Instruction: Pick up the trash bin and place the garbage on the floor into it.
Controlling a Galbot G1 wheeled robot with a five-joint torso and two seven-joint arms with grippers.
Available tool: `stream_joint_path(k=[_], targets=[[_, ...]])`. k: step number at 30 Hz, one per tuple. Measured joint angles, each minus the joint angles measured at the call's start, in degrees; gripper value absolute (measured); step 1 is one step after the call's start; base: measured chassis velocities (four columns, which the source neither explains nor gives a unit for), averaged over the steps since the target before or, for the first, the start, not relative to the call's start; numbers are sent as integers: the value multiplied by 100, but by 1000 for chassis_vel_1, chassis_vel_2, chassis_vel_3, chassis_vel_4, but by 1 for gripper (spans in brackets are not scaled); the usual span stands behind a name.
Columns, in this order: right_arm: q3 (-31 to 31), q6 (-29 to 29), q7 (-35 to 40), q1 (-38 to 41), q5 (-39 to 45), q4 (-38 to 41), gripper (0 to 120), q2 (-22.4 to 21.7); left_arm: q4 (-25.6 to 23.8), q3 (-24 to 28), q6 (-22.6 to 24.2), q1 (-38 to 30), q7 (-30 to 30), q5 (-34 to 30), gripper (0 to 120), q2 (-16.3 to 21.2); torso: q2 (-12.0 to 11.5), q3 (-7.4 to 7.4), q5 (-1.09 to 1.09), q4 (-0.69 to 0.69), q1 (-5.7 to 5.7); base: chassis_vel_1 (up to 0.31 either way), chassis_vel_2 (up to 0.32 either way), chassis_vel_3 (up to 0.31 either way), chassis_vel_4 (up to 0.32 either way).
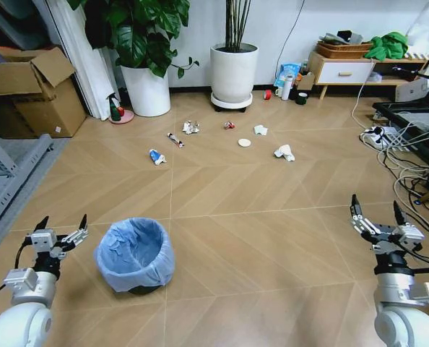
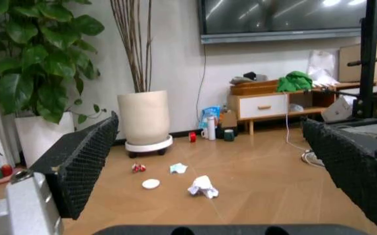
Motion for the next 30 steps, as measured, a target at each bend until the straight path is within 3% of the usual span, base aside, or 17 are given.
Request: stream_joint_path(k=[13,20,25,30], targets=[[67,24,-28,-153,-50,158,100,98,55,173,121,-137,5,46,100,48,0,0,0,-1,0,0,0,0,0],[36,8,-23,-97,38,46,100,-86,384,704,1143,-333,-546,-103,100,279,0,0,-2,-1,0,0,0,0,0],[-164,-100,42,-63,85,-30,100,-290,817,1125,1493,-570,-577,-471,100,372,0,0,-1,-2,0,0,0,0,0],[-203,-120,56,-101,82,-40,100,-329,947,1193,1667,-557,-509,-461,100,410,0,0,-1,-1,0,0,0,0,0]])
